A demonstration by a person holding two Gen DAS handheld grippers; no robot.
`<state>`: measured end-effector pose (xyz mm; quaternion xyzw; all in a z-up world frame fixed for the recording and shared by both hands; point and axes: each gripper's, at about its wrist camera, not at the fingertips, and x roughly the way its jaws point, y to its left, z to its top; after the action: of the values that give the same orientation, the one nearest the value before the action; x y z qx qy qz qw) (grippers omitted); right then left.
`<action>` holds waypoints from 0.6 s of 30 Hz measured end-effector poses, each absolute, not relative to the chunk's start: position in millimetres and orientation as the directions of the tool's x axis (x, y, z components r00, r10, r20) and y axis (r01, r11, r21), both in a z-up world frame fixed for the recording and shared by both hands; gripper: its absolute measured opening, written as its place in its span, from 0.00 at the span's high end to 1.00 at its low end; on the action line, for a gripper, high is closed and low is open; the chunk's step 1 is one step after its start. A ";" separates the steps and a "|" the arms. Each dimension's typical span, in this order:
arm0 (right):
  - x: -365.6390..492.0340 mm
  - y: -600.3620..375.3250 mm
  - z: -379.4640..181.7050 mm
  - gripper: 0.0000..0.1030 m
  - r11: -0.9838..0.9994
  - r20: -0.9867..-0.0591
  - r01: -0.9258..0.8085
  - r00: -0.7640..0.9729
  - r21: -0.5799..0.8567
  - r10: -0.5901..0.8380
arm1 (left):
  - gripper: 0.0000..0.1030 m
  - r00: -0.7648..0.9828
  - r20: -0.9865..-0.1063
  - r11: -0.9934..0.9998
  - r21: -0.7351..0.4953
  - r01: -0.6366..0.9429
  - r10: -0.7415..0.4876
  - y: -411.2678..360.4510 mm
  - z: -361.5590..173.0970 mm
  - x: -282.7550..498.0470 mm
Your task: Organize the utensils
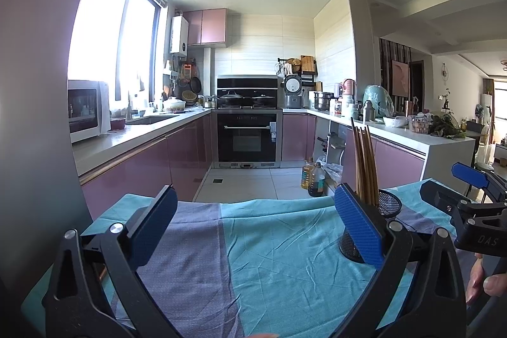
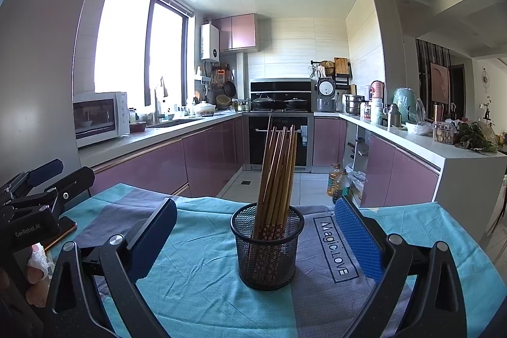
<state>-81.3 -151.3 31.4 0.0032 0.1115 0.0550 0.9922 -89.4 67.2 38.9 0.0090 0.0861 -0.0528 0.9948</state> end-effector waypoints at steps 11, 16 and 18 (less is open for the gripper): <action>-80.2 -151.4 32.1 0.06 0.994 -0.215 -0.106 0.971 0.022 0.108 | 0.05 0.980 -0.170 0.995 0.009 0.104 -0.101 65.7 40.5 -90.3; -79.7 -151.1 32.0 0.06 0.994 -0.217 -0.106 0.970 0.022 0.108 | 0.05 0.981 -0.169 0.995 0.011 0.102 -0.098 65.0 41.4 -90.2; -79.9 -150.9 32.3 0.06 0.994 -0.215 -0.107 0.970 0.024 0.110 | 0.05 0.981 -0.169 0.995 0.012 0.101 -0.097 64.6 41.8 -90.1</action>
<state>-79.9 -150.9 32.3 0.0059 0.1089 0.0547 0.9925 -90.1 64.6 41.8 0.0104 0.0842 -0.0498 0.9951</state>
